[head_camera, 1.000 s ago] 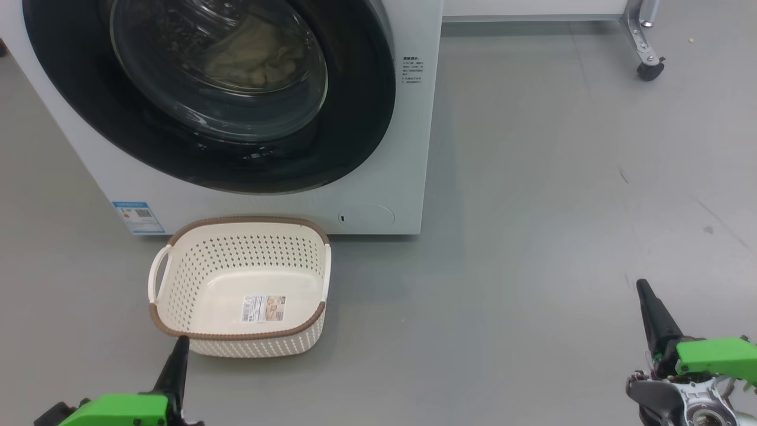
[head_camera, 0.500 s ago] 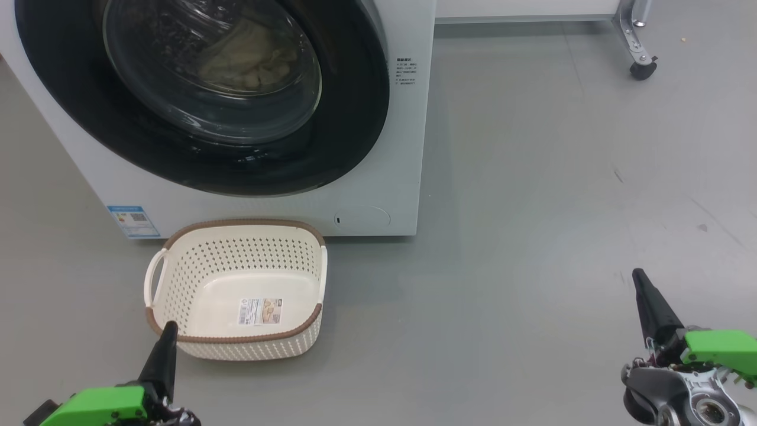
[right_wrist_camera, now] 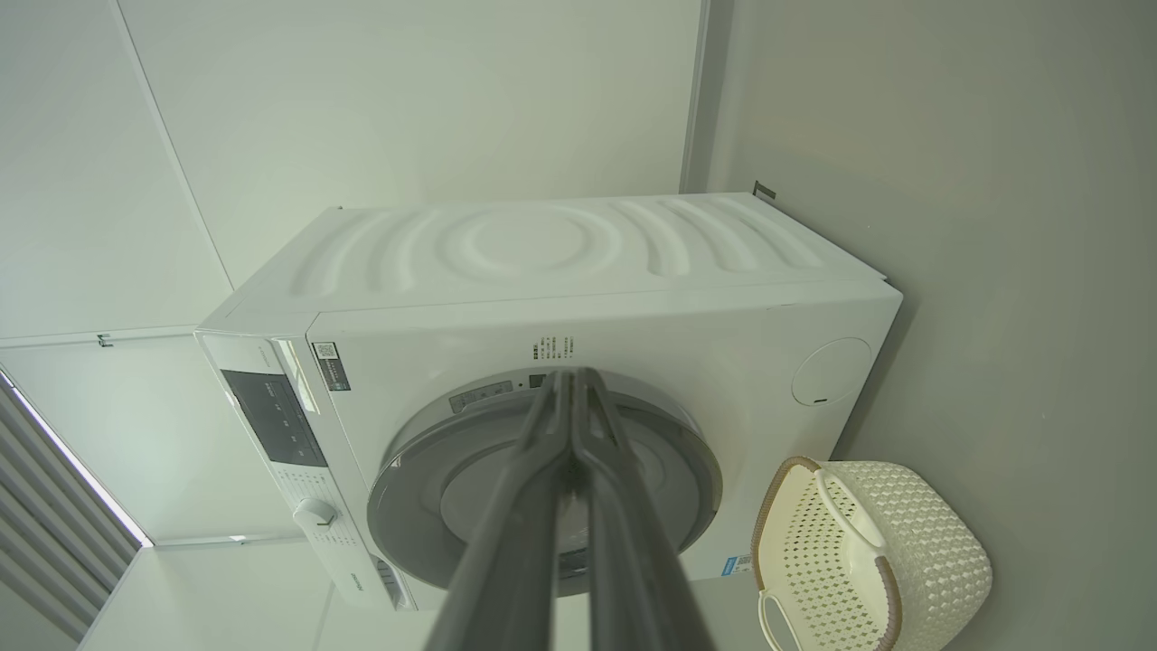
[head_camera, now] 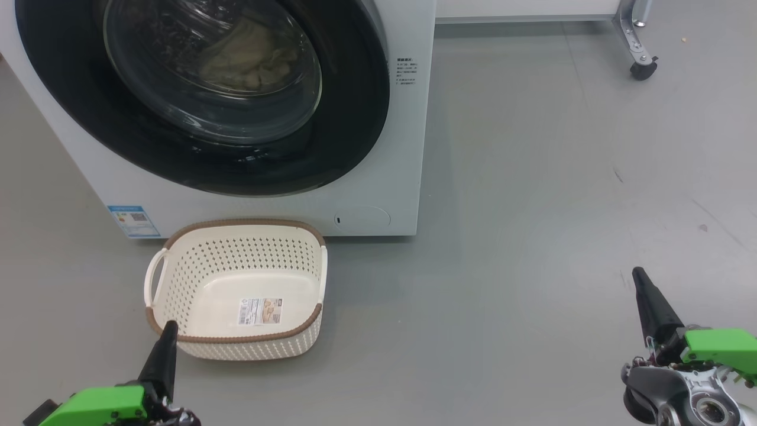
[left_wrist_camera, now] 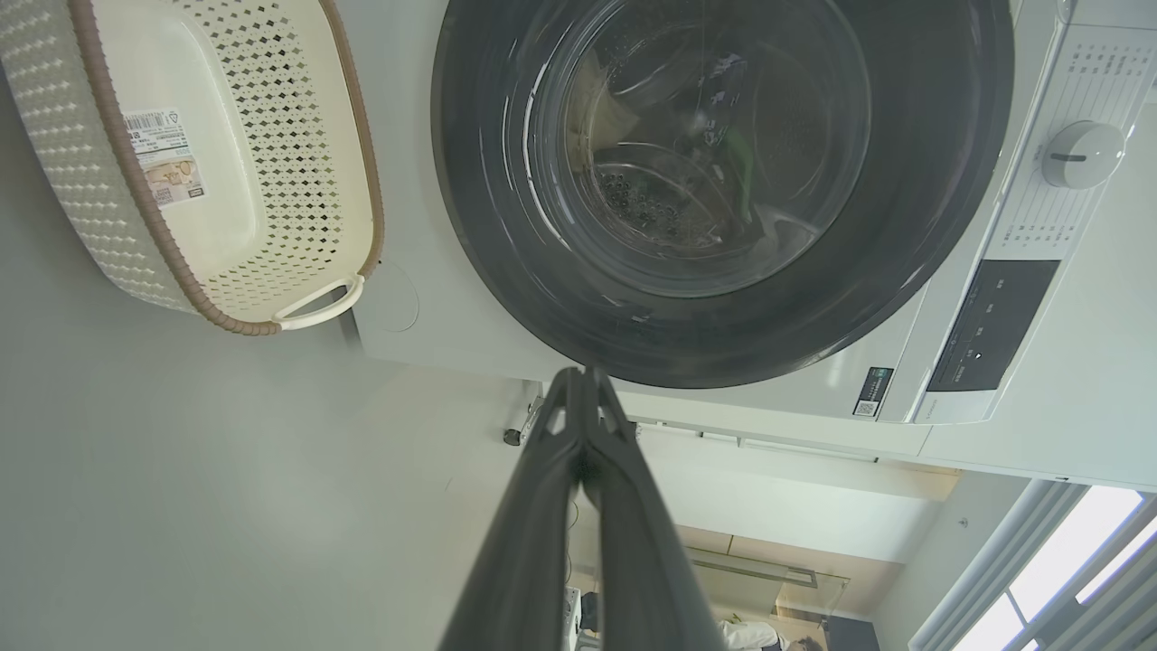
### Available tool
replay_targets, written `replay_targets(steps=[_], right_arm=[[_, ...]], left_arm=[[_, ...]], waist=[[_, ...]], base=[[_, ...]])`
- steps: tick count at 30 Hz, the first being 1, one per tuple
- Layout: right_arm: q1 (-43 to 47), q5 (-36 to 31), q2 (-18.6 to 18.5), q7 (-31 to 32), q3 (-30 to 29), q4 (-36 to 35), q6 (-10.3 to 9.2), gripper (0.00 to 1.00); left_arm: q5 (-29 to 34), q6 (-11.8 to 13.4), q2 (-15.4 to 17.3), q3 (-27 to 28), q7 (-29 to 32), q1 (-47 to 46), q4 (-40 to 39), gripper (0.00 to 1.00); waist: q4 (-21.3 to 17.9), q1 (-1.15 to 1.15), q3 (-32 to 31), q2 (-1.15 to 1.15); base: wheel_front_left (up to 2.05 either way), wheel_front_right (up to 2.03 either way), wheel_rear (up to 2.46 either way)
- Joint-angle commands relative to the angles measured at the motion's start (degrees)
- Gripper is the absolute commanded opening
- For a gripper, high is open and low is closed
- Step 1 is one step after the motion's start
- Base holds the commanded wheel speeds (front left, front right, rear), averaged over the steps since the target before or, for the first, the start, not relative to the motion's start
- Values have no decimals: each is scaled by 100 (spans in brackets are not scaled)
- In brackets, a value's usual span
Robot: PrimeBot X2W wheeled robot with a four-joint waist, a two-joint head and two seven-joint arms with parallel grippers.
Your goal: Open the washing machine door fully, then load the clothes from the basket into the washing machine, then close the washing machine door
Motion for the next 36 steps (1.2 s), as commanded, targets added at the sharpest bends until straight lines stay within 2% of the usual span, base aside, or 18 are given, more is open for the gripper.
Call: replay_targets(steps=[1,36], right_arm=[[-302,45,-131,33,120,-180,-16,0],[-302,45,-131,32,120,-180,-16,0]], left_arm=[[-34,-41,49,242,35,-288,-213,0],[-23,-41,40,255,46,-289,-213,0]], waist=[[1,0,0,0],[1,0,0,0]], base=[[0,0,0],[0,0,0]])
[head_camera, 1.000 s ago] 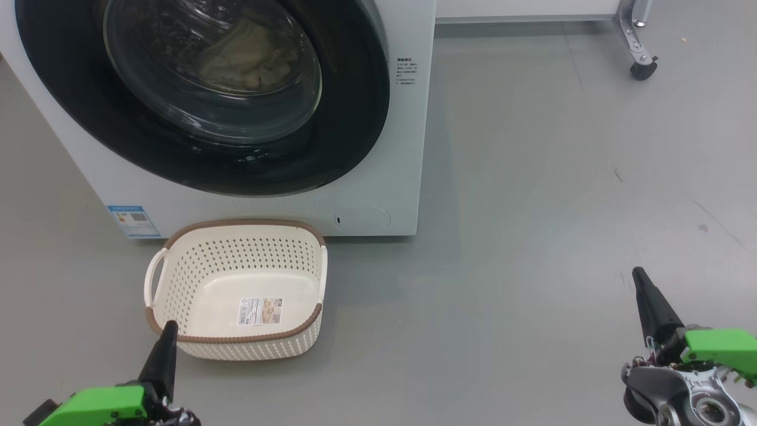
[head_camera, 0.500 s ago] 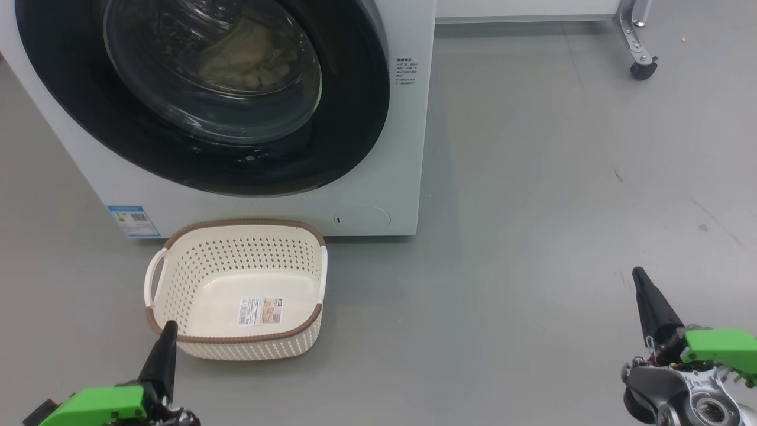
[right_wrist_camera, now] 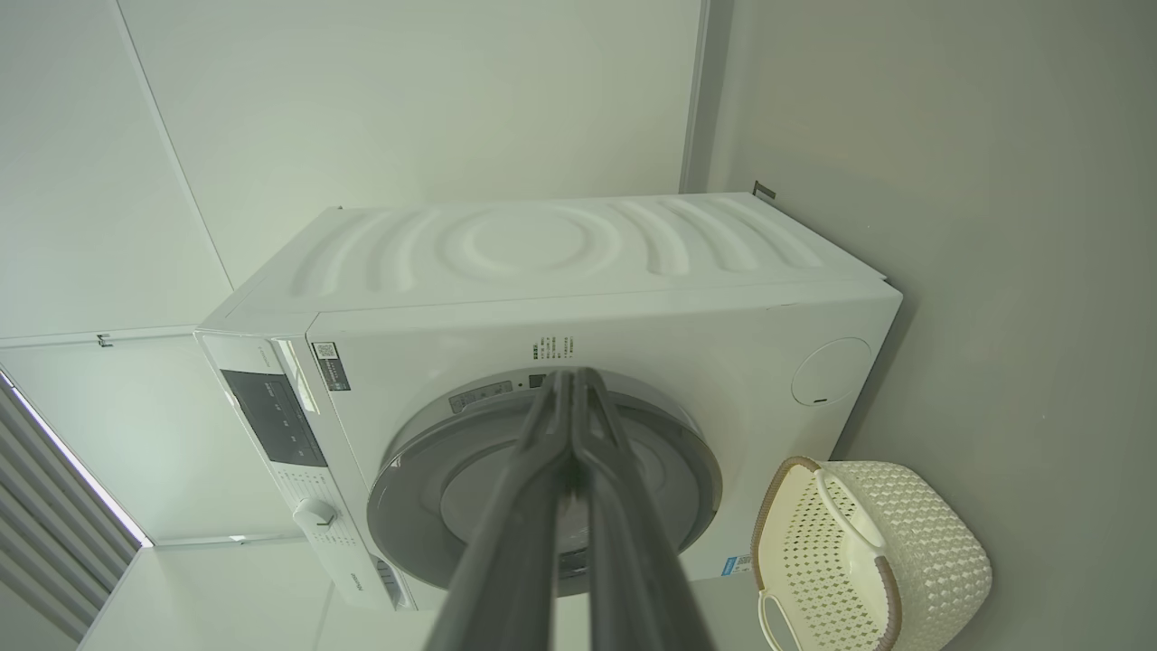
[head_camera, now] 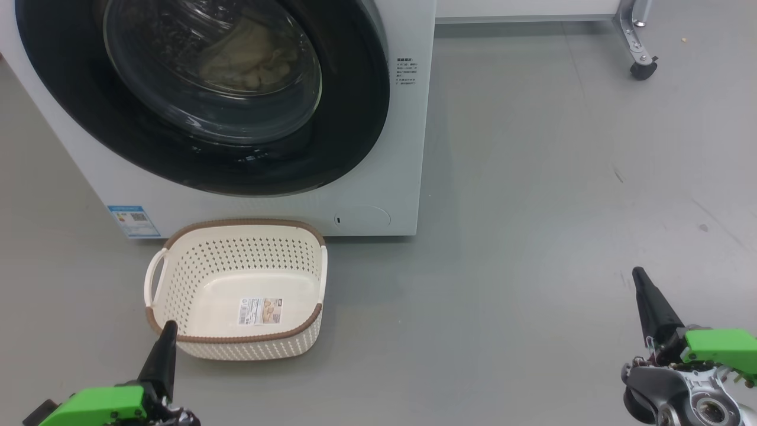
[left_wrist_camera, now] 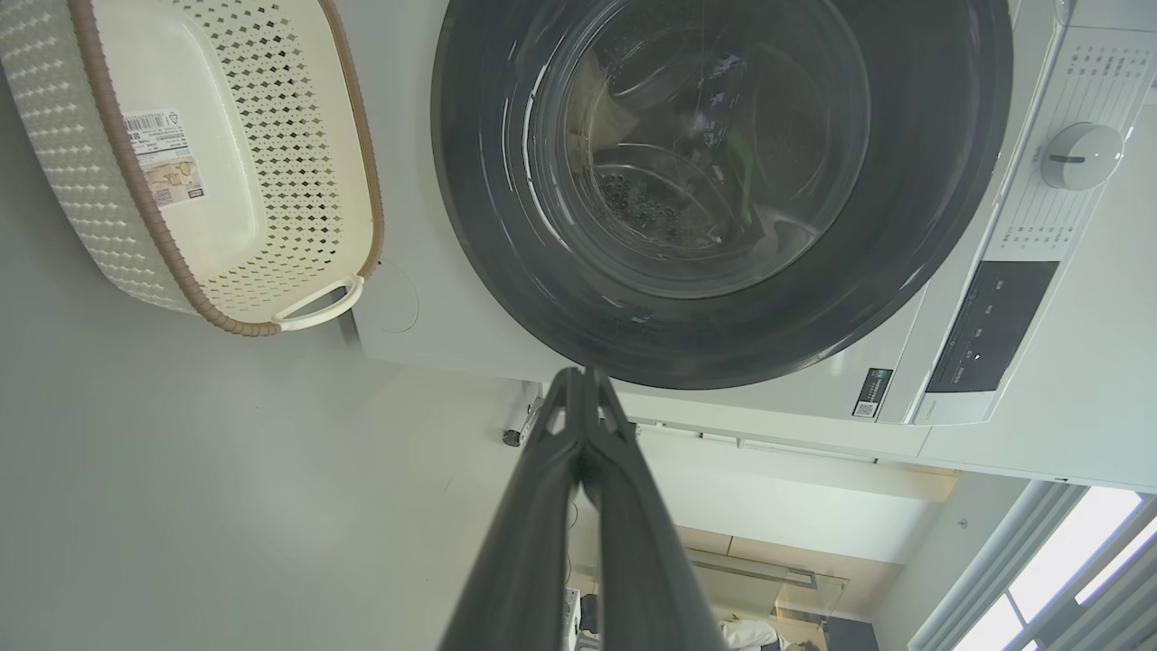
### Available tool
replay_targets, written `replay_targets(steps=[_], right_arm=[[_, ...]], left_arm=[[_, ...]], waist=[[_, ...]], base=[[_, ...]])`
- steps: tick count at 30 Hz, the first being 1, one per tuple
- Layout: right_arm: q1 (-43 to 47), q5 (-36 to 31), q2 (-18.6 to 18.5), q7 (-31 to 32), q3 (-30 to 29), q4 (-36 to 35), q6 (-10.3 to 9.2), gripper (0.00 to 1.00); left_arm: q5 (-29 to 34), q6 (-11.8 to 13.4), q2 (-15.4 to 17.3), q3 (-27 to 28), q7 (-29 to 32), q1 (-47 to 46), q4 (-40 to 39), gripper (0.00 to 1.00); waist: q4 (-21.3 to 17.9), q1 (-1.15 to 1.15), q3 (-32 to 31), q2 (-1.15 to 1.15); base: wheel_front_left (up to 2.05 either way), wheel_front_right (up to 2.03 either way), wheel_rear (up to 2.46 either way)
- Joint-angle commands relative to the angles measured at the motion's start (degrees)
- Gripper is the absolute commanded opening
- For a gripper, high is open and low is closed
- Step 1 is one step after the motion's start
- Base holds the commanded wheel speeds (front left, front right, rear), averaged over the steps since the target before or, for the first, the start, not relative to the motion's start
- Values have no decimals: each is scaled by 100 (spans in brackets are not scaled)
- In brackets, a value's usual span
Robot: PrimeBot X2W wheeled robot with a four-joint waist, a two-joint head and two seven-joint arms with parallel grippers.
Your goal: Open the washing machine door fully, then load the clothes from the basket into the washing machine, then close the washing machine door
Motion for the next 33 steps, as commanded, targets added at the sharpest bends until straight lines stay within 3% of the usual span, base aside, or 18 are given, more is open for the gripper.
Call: replay_targets(steps=[1,33], right_arm=[[-302,45,-130,32,120,-180,-16,0],[-302,45,-130,32,121,-180,-16,0]], left_arm=[[-24,-41,43,245,32,-289,-213,0],[-17,-41,38,252,38,-289,-213,0]], waist=[[0,0,0,0],[0,0,0,0]], base=[[0,0,0],[0,0,0]])
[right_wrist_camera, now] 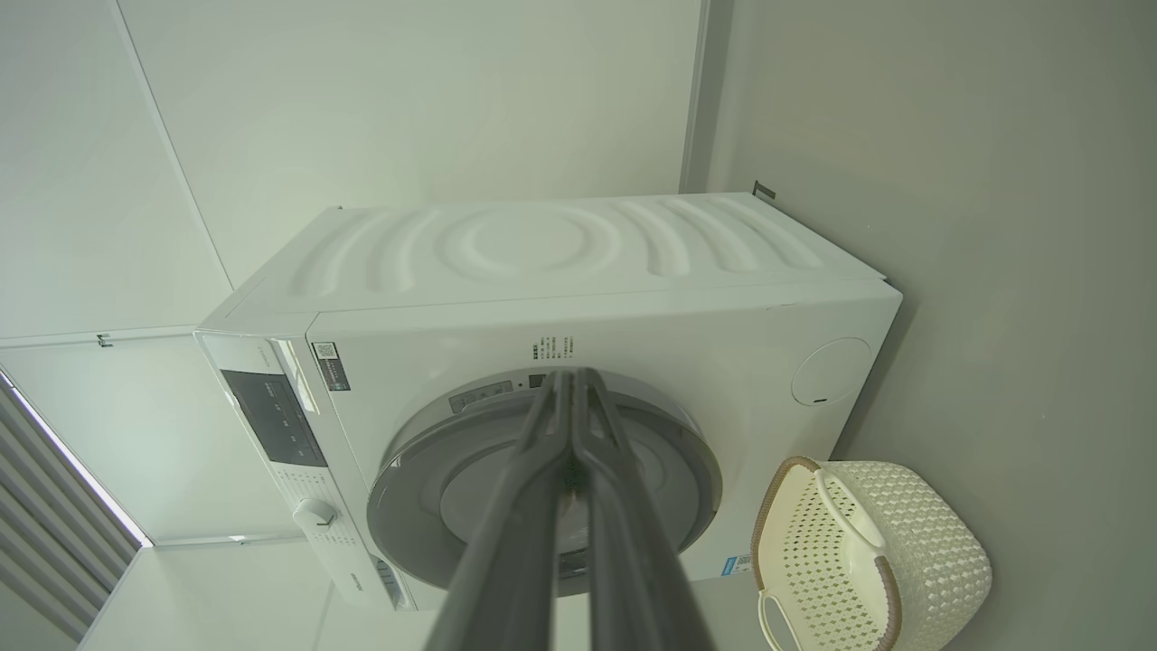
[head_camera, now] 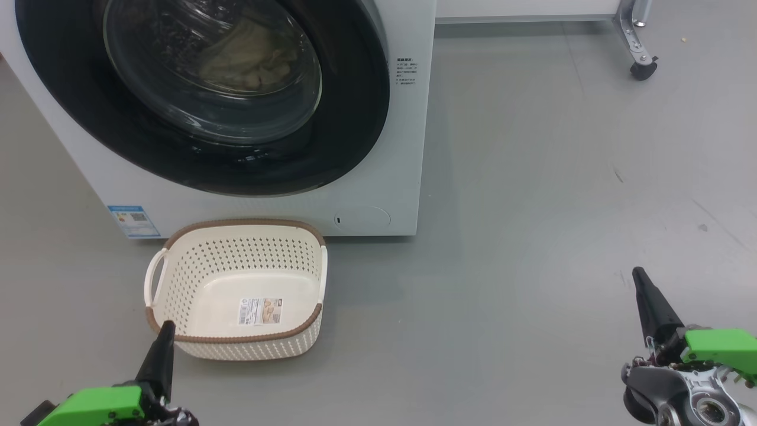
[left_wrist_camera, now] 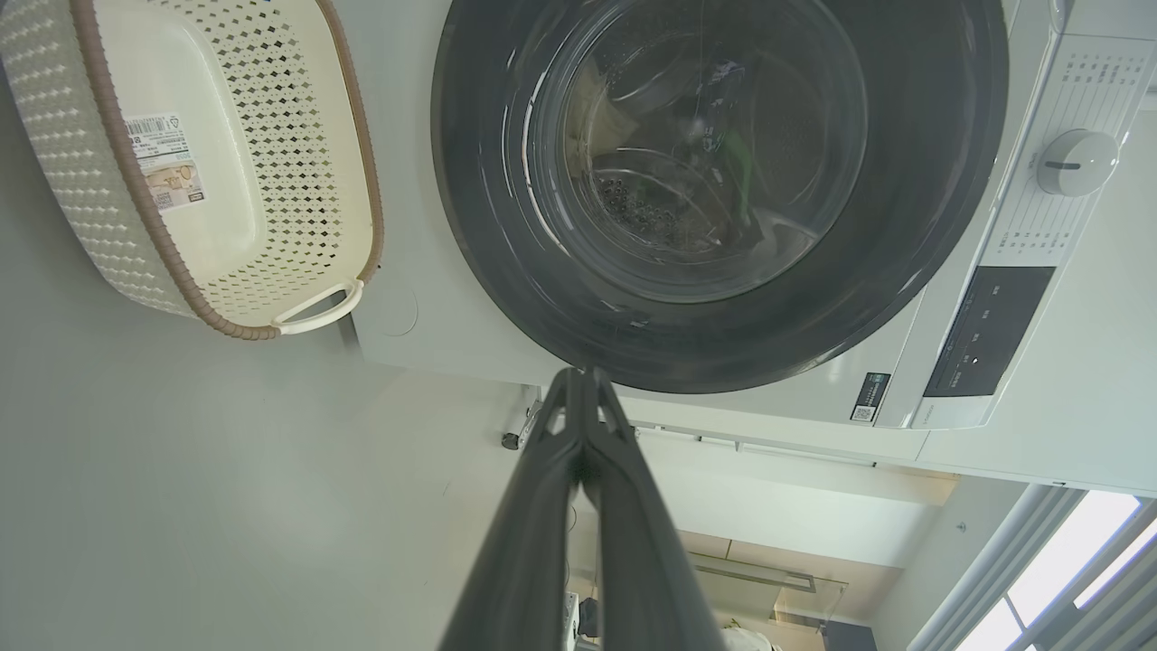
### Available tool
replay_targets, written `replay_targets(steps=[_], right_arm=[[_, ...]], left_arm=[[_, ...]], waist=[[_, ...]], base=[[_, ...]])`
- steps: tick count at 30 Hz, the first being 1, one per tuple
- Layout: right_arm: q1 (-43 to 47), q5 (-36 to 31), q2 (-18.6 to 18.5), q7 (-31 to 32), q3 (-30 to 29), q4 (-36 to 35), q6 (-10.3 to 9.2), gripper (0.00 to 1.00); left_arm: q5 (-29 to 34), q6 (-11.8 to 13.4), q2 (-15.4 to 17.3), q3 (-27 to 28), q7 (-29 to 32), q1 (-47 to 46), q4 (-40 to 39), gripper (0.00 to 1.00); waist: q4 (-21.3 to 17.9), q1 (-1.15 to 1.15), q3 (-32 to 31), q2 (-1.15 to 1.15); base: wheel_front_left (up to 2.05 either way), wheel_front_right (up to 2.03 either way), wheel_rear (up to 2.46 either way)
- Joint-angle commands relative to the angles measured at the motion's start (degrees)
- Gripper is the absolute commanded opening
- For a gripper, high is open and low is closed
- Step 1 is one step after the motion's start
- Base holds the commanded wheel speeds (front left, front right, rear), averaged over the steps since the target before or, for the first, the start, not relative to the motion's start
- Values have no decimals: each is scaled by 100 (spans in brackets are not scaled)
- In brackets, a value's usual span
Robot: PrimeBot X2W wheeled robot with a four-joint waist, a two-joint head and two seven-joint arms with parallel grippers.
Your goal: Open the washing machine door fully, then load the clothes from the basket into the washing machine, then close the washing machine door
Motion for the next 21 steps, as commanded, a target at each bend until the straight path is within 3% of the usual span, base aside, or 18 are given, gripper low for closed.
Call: replay_targets(steps=[1,21], right_arm=[[-302,45,-130,32,121,-180,-16,0],[-302,46,-130,32,121,-180,-16,0]], left_arm=[[-17,-41,43,209,38,-289,-213,0],[-15,-41,41,212,41,-290,-213,0]], waist=[[0,0,0,0],[0,0,0,0]], base=[[0,0,0],[0,0,0]])
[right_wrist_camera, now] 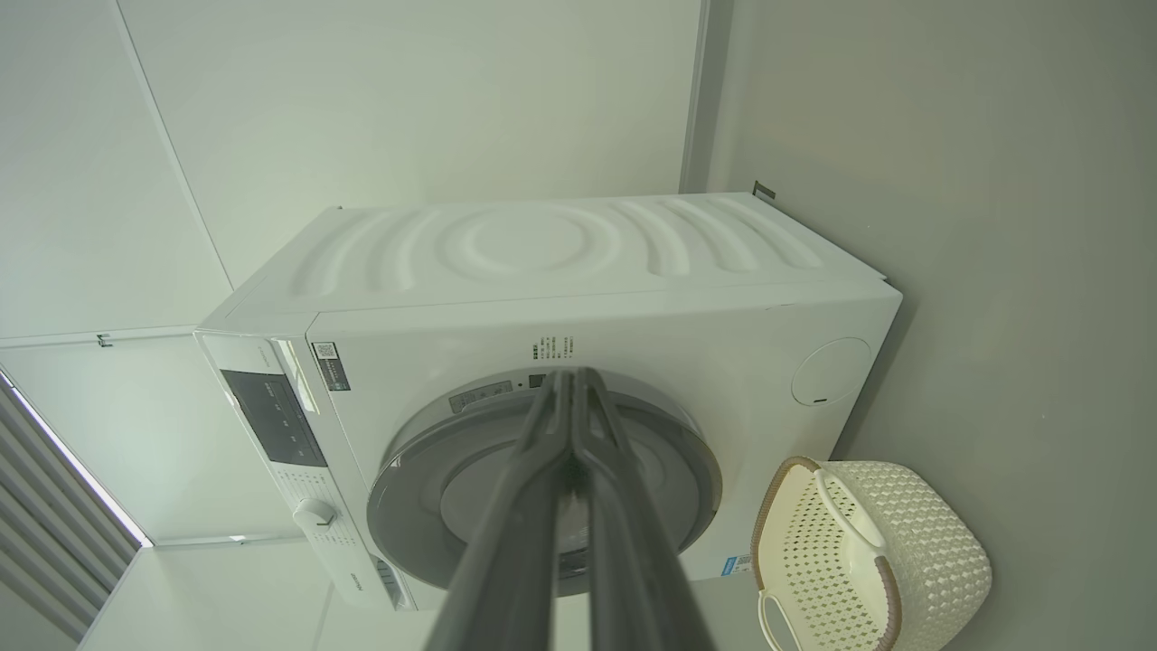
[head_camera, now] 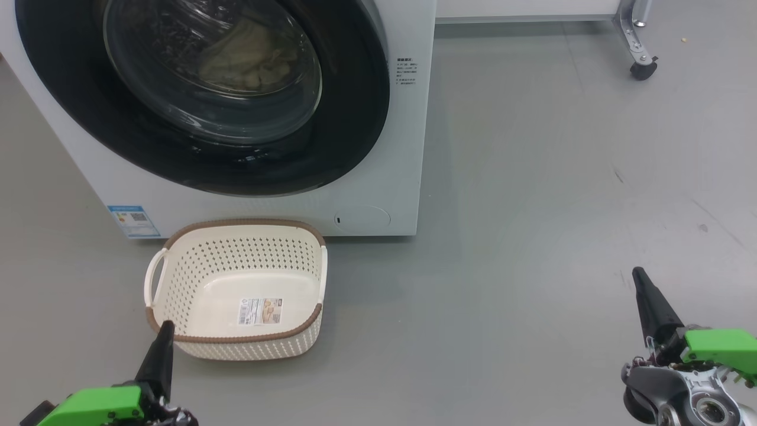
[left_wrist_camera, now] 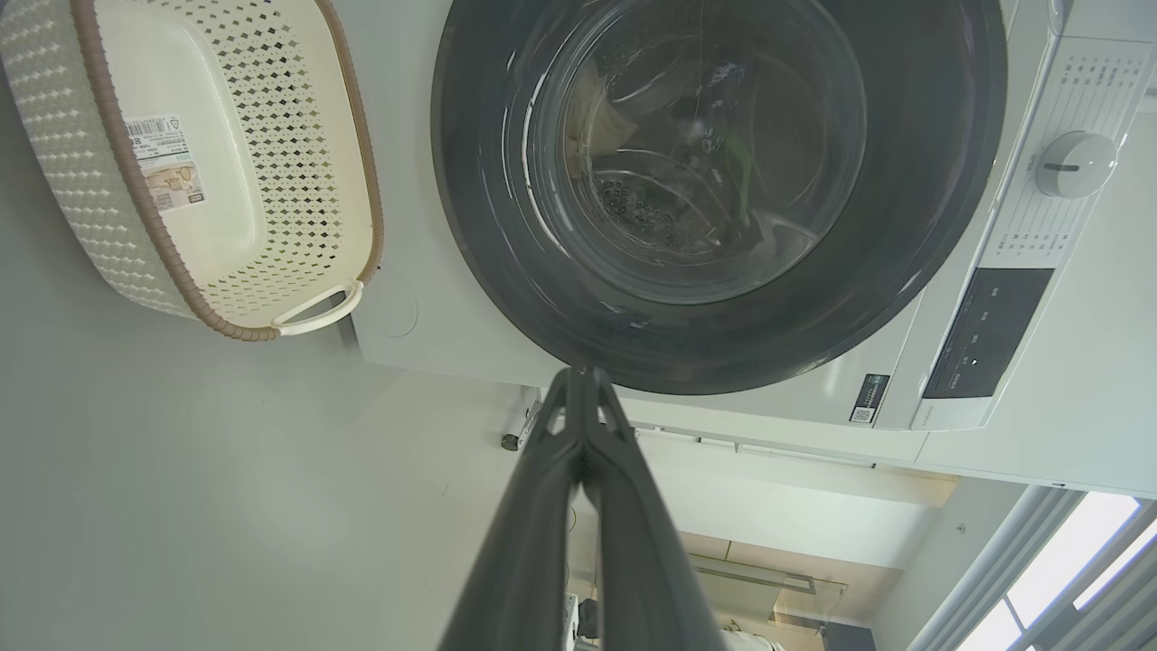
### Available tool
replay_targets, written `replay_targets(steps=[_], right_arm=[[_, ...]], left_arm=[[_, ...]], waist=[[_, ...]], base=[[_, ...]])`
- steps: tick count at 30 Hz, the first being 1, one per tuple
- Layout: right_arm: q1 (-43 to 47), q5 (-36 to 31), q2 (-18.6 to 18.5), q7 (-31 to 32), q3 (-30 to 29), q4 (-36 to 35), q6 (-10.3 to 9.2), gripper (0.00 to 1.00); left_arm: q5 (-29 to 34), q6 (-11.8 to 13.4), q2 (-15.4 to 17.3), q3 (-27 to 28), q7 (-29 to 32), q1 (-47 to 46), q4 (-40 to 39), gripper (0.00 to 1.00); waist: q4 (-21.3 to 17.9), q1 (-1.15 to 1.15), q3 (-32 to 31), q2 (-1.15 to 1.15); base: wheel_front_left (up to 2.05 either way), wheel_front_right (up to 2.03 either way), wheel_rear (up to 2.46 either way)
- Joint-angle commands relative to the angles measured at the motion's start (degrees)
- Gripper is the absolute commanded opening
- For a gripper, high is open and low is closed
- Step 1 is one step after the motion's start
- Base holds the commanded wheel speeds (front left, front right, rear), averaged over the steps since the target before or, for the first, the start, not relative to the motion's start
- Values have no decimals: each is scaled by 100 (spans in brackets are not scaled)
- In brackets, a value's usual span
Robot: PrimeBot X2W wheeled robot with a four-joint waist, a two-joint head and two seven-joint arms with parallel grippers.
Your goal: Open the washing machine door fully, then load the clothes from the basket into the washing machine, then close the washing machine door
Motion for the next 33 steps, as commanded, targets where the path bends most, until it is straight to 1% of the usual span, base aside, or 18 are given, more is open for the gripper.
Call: replay_targets(steps=[1,33], right_arm=[[-302,46,-130,32,120,-180,-16,0],[-302,46,-130,32,120,-180,-16,0]], left_arm=[[-14,-41,44,199,41,-290,-213,0],[-12,-41,42,202,43,-290,-213,0]], waist=[[0,0,0,0],[0,0,0,0]], base=[[0,0,0],[0,0,0]])
